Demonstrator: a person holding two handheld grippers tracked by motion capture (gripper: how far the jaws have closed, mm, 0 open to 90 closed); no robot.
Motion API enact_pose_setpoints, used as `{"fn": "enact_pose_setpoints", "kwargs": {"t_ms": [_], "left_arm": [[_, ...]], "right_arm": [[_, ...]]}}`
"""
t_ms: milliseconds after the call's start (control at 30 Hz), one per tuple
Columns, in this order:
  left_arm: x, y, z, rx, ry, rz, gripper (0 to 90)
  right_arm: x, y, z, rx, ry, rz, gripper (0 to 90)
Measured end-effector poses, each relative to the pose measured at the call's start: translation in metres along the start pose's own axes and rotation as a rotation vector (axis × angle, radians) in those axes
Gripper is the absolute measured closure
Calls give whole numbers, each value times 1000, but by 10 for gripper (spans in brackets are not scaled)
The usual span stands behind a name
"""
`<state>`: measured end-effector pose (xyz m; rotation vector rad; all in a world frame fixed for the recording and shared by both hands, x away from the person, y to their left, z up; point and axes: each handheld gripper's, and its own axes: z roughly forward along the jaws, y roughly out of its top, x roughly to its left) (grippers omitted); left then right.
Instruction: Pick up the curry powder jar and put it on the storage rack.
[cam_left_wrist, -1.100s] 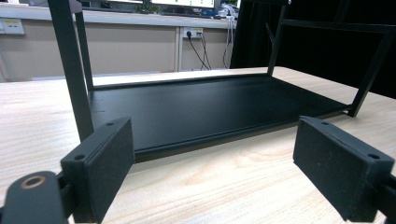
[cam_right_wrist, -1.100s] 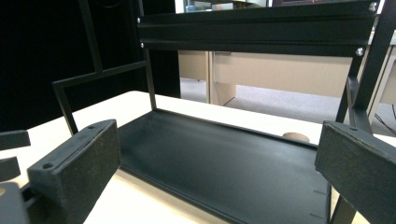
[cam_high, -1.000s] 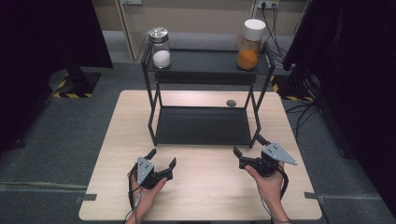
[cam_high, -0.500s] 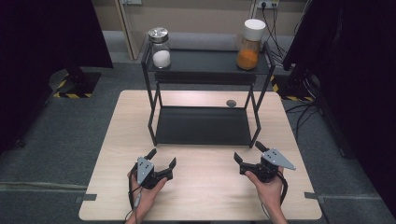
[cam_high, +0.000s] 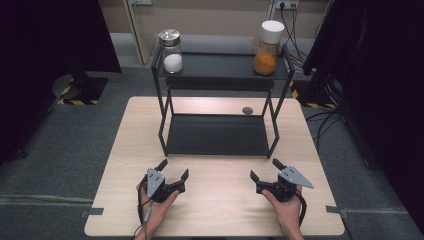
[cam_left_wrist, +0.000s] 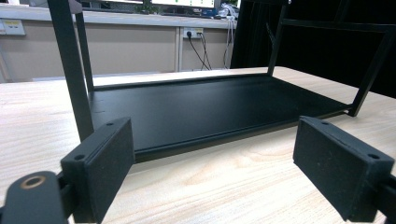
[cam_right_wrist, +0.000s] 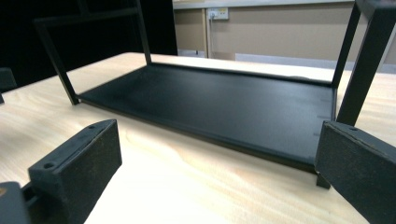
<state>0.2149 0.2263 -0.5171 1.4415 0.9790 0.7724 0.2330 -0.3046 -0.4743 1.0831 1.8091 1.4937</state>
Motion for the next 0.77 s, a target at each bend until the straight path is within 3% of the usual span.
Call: {"fn": "enact_pose_setpoints", "kwargs": {"t_ms": [333,767], "left_arm": [[0,0,0,-1,0,0,122],[0,1,0,5,1,-4,119]], "right_arm": [[1,-16,0,14,0,3,14],[1,-16,-4,-19,2,10,12]]}}
